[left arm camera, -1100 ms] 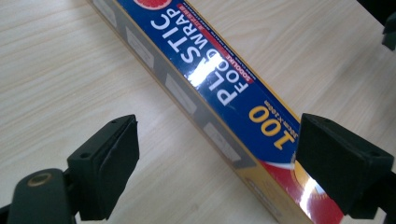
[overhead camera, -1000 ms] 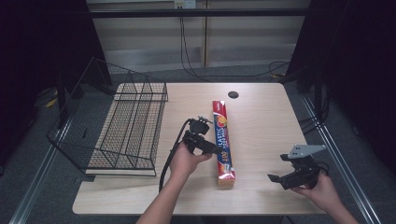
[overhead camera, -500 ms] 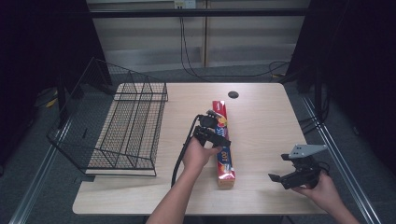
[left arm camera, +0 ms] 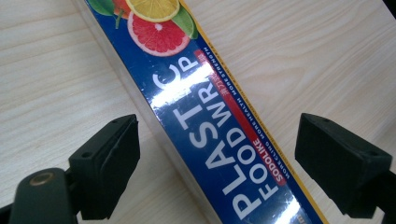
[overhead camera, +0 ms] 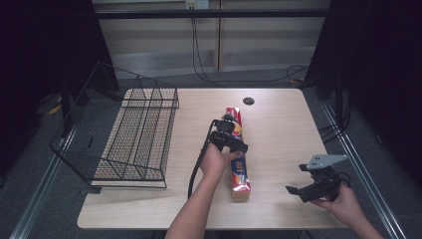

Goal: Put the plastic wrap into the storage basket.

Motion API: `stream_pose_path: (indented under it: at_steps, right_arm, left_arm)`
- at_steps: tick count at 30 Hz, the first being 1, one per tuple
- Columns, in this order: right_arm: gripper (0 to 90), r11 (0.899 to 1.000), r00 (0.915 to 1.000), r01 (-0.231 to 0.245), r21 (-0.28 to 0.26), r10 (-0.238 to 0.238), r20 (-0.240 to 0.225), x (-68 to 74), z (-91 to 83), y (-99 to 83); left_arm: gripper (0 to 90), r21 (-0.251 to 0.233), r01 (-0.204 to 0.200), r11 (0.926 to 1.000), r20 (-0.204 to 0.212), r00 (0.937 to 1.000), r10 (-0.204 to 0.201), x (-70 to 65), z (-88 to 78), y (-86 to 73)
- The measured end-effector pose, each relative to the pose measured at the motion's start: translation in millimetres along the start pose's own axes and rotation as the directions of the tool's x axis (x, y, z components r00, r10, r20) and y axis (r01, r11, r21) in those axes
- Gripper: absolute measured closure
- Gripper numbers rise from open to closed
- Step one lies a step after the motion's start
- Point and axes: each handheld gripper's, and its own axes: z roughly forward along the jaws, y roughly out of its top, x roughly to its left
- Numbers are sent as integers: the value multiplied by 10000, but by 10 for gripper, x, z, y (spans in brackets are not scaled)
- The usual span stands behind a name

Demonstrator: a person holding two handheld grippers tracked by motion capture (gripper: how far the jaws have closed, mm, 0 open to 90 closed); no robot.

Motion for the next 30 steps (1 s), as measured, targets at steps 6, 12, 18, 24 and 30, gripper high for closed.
stream_pose_path:
  at_steps: [6, 12, 18, 24, 30]
  right_arm:
    - [65, 10000, 10000, -7, 35, 7, -2, 7, 2, 3]
    - [67, 10000, 10000, -9, 30, 9, -15, 6, 3, 3]
    - [68, 10000, 10000, -12, 30, 13, -54, 4, 12, 1]
    - [69, 10000, 10000, 24, 71, -23, -31, 8, 16, 1]
    - [71, 10000, 10000, 27, 77, -27, -17, -5, 20, -1]
  left_arm:
    - [150, 69, 89, 9999, -217, 9997, -88, -29, 68, 21]
    - [162, 109, 138, 9998, -384, 9992, -134, -10, 110, 43]
    - [175, 183, 188, 9997, -417, 9990, -181, -7, 148, 52]
    - [187, 281, 267, 9992, -336, 9991, -257, 1, 186, 64]
    - [198, 390, 410, 9984, -291, 9988, -399, 4, 198, 71]
